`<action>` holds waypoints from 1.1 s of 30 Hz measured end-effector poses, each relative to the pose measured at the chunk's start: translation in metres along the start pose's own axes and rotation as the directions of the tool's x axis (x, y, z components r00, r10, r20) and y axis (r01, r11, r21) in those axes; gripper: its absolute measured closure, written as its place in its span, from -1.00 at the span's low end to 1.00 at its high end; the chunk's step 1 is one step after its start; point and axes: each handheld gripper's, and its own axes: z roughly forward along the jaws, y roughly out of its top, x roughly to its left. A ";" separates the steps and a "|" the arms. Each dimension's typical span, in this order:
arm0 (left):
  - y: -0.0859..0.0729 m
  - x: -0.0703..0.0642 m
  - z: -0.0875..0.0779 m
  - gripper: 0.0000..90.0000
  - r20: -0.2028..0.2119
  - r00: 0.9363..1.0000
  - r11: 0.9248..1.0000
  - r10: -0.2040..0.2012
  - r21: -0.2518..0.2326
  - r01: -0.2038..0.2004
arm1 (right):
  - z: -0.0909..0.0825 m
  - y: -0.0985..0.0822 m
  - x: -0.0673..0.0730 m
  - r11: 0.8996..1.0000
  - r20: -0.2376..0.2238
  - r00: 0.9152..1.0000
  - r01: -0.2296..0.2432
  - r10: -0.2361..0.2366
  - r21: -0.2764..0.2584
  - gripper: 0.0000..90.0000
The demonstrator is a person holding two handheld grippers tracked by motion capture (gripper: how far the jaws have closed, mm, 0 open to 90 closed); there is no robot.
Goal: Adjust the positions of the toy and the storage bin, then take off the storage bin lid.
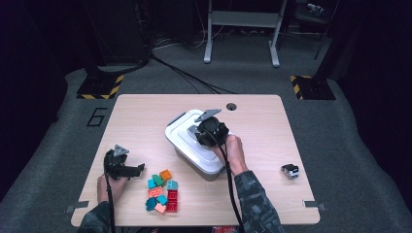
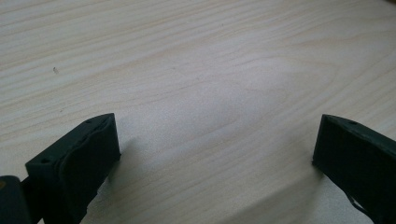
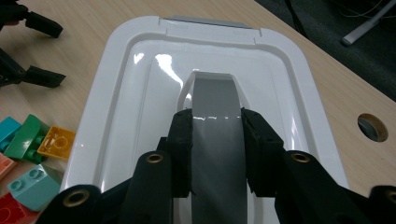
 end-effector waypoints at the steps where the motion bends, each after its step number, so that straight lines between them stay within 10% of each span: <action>1: 0.000 0.000 0.000 -0.99 0.000 1.000 1.000 -0.001 0.000 0.001 | 0.000 0.000 0.002 1.000 -0.004 1.000 -0.002 0.002 0.000 0.49; 14: 0.000 0.000 0.000 -0.99 -0.001 1.000 1.000 0.000 0.000 0.000 | -0.004 0.000 0.017 1.000 -0.047 0.999 -0.005 0.006 0.016 0.49; 33: 0.000 0.000 0.000 -0.99 0.000 1.000 1.000 0.000 0.001 0.000 | -0.010 0.004 0.029 1.000 0.024 1.000 0.016 -0.016 0.002 0.49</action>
